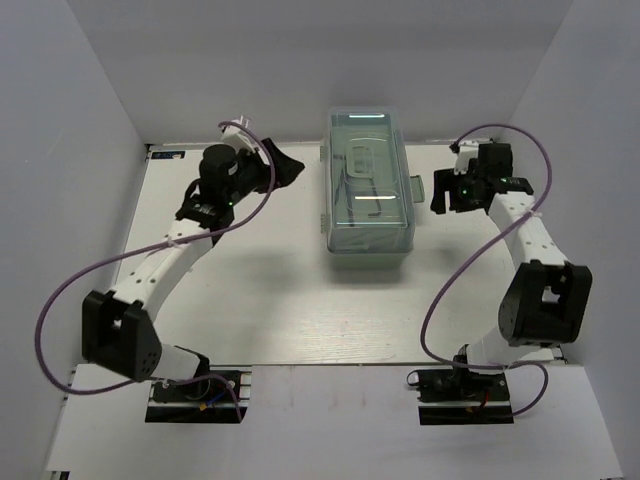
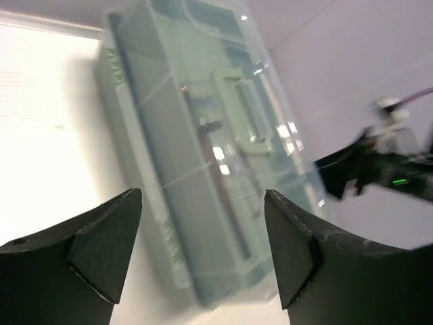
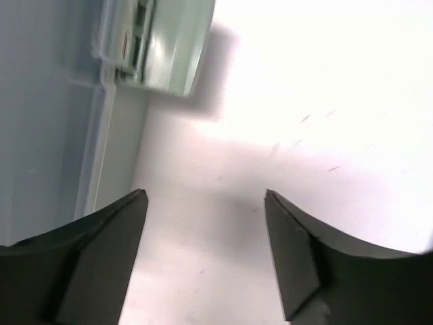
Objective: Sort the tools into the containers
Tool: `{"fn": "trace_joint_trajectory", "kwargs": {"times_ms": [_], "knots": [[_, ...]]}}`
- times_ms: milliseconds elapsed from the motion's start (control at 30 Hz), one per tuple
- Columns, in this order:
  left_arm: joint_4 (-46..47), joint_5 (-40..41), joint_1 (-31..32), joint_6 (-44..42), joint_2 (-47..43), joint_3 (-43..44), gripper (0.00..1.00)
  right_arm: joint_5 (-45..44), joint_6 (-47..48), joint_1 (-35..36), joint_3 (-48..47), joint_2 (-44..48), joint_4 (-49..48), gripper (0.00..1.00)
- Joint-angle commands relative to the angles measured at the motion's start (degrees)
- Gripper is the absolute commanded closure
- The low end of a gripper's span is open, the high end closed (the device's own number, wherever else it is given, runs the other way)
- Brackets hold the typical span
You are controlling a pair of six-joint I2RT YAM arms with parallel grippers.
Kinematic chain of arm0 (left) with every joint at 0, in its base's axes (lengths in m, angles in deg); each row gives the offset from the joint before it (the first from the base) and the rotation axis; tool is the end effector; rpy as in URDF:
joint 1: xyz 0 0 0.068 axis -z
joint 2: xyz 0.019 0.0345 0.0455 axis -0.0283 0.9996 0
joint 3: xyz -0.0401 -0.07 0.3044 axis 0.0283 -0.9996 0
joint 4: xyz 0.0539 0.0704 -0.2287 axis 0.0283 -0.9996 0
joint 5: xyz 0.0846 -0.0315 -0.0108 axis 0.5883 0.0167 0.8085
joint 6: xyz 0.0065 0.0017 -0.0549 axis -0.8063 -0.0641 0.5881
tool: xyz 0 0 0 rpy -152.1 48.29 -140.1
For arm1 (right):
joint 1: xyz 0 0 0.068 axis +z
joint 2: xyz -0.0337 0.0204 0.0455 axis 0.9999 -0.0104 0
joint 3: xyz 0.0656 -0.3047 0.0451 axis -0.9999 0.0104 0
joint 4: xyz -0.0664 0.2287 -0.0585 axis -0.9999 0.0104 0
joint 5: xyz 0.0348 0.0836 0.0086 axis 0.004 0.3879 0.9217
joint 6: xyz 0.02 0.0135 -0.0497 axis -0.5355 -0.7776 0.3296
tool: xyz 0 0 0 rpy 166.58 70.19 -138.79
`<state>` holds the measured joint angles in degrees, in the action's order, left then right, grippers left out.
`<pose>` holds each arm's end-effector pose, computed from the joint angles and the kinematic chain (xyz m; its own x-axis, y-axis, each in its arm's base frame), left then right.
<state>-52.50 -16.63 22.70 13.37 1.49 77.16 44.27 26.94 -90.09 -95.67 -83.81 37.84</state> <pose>0.3036 -0.1269 0.3918 -0.5150 -0.4372 -0.7373 0.3255 0.6960 -0.6400 0.3403 0.0040 0.3269 -0.7200 -0.1550 -0.6764 -0.2544 0.9658 0.0494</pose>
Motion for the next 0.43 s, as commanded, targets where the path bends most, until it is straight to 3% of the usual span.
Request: {"fn": "trace_joint_trajectory", "kwargs": {"times_ms": [0,33,133,267,400], "knots": [[-13.1,5.3,0.0,-11.4,-4.9,-4.7,0.17,-5.2,2.1,-0.5,4.1,7.9,-4.0,0.22],[-16.4,5.3,0.0,-15.9,-6.0,-6.7,0.19,-5.6,1.1,-0.4,5.3,9.2,-4.6,0.1],[-22.7,6.3,0.5,-24.8,-12.1,-10.1,0.2,-3.6,-5.5,-0.2,10.1,14.5,-2.9,0.1],[-30.3,13.7,1.1,-30.6,-21.1,-11.6,0.0,-2.7,-7.5,-0.4,18.5,23.7,-2.8,0.1],[-28.4,13.8,1.1,-31.4,-30.4,-17.5,0.0,0.9,-4.7,-0.4,29.3,36.0,-8.4,0.1]]}}
